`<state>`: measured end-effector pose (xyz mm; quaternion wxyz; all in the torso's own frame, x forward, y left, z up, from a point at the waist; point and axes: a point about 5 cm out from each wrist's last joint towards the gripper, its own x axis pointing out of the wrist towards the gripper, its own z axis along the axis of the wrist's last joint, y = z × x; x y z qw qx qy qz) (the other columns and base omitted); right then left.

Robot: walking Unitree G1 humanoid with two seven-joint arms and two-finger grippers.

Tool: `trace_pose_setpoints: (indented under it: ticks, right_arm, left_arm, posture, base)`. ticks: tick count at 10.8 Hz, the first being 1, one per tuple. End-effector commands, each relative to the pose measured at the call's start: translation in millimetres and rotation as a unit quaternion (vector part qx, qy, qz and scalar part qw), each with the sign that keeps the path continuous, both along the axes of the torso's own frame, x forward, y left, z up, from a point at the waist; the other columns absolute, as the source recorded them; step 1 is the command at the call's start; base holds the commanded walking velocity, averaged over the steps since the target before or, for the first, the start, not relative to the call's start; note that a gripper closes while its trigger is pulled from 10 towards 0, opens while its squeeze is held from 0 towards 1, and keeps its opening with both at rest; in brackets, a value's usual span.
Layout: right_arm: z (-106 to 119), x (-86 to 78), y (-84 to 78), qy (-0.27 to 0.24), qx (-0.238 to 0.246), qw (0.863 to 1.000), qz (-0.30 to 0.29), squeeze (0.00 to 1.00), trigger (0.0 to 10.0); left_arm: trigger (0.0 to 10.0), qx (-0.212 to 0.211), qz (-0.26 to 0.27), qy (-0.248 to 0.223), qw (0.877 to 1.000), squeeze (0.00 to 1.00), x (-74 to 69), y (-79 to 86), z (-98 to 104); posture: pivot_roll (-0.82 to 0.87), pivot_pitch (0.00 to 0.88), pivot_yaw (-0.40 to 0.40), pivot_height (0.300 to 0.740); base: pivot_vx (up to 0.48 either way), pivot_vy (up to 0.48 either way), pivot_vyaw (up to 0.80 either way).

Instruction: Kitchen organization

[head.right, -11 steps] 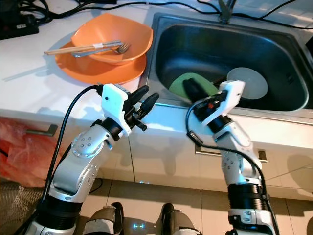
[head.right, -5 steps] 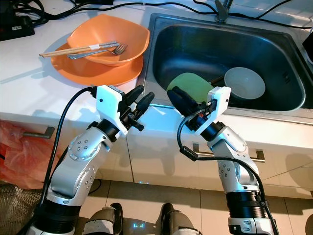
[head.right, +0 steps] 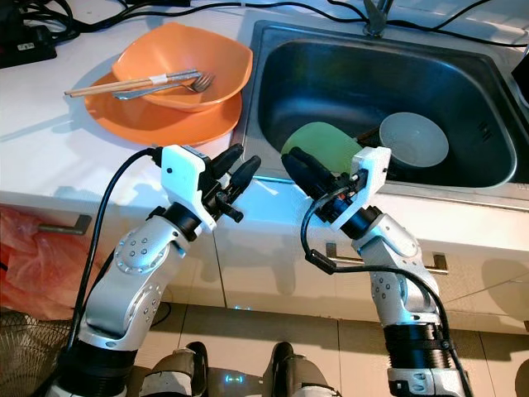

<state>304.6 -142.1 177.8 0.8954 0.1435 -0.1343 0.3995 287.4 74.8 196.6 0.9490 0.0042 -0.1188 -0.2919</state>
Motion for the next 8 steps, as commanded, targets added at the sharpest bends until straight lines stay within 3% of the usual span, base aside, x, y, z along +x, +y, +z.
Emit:
trace_pose_setpoints:
  ticks: [1,4,5,8]
  right_arm:
    - [-5.6,-2.7,-6.4,-0.003,0.002,1.0,-0.012,0.0,10.0]
    - [-5.9,-5.0,-1.6,-0.01,0.009,1.0,-0.002,0.0,10.0]
    - [-6.2,-3.9,-1.4,-0.01,0.009,1.0,-0.002,0.0,10.0]
    - [-8.1,-3.4,0.0,-0.01,0.012,1.0,-0.003,0.0,10.0]
  left_arm:
    - [10.0,0.007,0.011,0.041,0.999,0.0,1.1,2.9,-16.4]
    - [10.0,0.005,0.016,0.038,0.999,0.0,1.0,4.7,-15.0]
    - [10.0,-0.014,0.039,0.027,0.999,0.0,1.7,9.4,-11.6]
    - [10.0,-0.086,0.175,-0.01,0.981,0.0,-2.5,43.6,-4.8]
  posture:
    - [0.21,0.23,-0.085,0.74]
    - [0.22,0.225,-0.084,0.74]
    - [0.22,0.224,-0.084,0.74]
    - [0.23,0.22,-0.085,0.74]
  base:
    - [0.0,0.0,0.0]
    - [0.0,0.0,0.0]
    - [0.0,0.0,0.0]
    - [0.0,0.0,0.0]
